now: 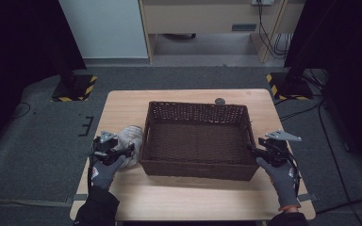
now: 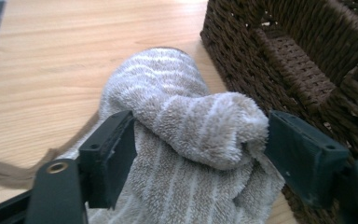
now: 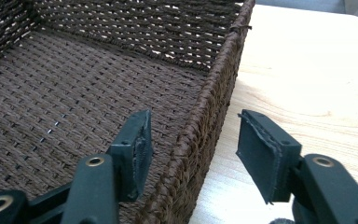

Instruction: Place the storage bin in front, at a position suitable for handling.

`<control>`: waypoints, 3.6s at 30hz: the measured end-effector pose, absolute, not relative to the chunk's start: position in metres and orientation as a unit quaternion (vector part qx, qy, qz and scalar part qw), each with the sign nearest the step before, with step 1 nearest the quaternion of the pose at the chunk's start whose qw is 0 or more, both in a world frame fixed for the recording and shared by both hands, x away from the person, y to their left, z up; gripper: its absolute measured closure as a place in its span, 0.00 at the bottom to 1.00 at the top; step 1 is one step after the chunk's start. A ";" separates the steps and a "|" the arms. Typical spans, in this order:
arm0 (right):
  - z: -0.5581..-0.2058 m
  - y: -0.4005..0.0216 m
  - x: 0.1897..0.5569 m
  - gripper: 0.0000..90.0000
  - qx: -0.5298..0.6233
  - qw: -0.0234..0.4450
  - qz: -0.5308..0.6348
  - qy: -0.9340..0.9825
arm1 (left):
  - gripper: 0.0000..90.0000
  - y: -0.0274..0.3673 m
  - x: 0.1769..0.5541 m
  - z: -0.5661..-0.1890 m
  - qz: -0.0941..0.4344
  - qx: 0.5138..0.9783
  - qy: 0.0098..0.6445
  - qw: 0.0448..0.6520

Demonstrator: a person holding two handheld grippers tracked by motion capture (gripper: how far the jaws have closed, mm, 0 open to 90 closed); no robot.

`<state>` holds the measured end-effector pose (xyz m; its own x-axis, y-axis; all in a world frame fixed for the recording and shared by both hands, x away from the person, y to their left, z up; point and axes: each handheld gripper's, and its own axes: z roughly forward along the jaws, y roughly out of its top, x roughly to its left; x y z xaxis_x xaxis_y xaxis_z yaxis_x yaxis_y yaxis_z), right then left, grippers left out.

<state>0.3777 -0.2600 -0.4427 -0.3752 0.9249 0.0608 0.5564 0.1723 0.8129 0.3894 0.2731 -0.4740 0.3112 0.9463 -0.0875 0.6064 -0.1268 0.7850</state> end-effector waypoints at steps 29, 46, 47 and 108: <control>-0.442 -0.249 0.373 0.52 0.502 0.221 0.401 0.733 | 0.59 0.278 0.388 -0.515 0.180 0.753 0.547 0.317; -0.441 -0.250 0.371 0.47 0.504 0.225 0.405 0.729 | 0.34 0.296 0.342 -0.479 0.221 0.710 0.550 0.380; -0.440 -0.251 0.371 0.46 0.502 0.224 0.406 0.730 | 0.32 0.296 0.345 -0.476 0.227 0.706 0.549 0.386; -0.444 -0.249 0.375 0.64 0.518 0.227 0.382 0.731 | 0.63 0.212 0.357 -0.456 0.187 0.741 0.477 0.433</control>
<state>0.3754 -0.2488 -0.4438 -0.3597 0.9308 0.0651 0.5845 0.1704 0.7933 0.3567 0.2124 -0.4561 0.4738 0.8702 -0.1353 0.5457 -0.1695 0.8207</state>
